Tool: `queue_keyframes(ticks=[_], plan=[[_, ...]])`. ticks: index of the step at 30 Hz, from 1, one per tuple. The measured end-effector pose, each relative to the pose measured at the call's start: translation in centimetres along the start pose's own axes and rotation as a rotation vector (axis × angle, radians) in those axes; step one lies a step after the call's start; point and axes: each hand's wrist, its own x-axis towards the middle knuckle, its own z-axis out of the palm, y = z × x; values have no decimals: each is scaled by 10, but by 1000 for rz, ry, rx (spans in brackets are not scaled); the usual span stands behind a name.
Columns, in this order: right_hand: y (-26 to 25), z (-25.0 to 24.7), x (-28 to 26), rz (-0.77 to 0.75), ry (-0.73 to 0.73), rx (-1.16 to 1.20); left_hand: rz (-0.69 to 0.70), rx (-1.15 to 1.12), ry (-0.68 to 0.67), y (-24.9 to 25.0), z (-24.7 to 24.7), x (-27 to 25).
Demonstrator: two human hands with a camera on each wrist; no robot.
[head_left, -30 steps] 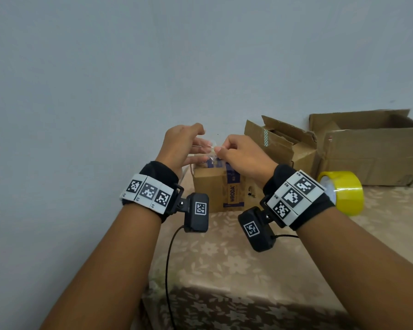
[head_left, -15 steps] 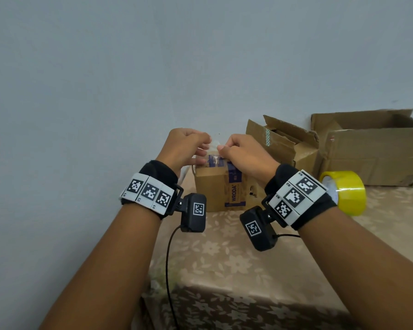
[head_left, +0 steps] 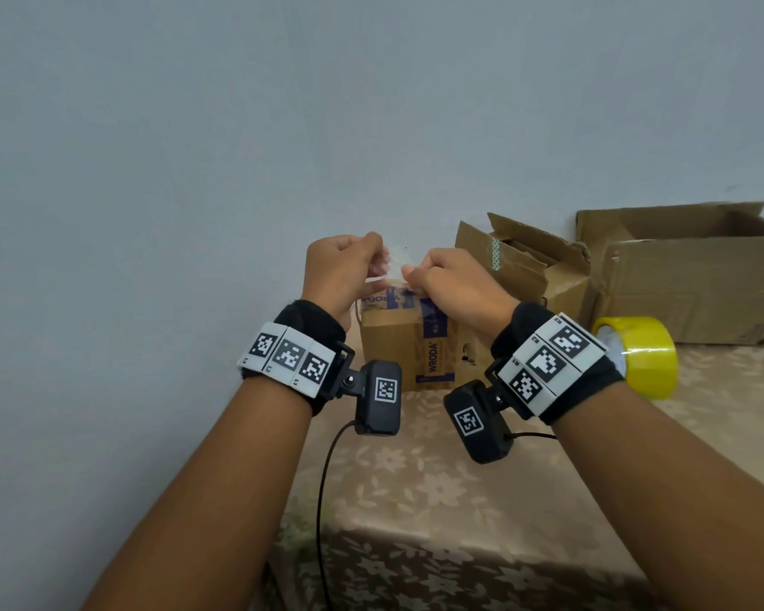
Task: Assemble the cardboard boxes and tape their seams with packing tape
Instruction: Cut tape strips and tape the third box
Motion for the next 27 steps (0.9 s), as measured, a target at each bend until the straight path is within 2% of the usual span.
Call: queue_keyframes(ticks=[4, 10, 15, 19, 27], plan=[[-1, -1, 0, 16, -23, 13, -104, -90, -75, 4, -1, -4], [-4, -1, -2, 13, -31, 28, -119, -16, -113, 3, 5, -8], [-2, -4, -2, 8, -37, 36, -130, -17, -86, 6, -1, -5], [-4, -2, -2, 12, -27, 49, -82, -1, -57, 4, -6, -3], [-14, 0, -4, 130, 9, 81, 37, -27, 45, 4, -12, -6]])
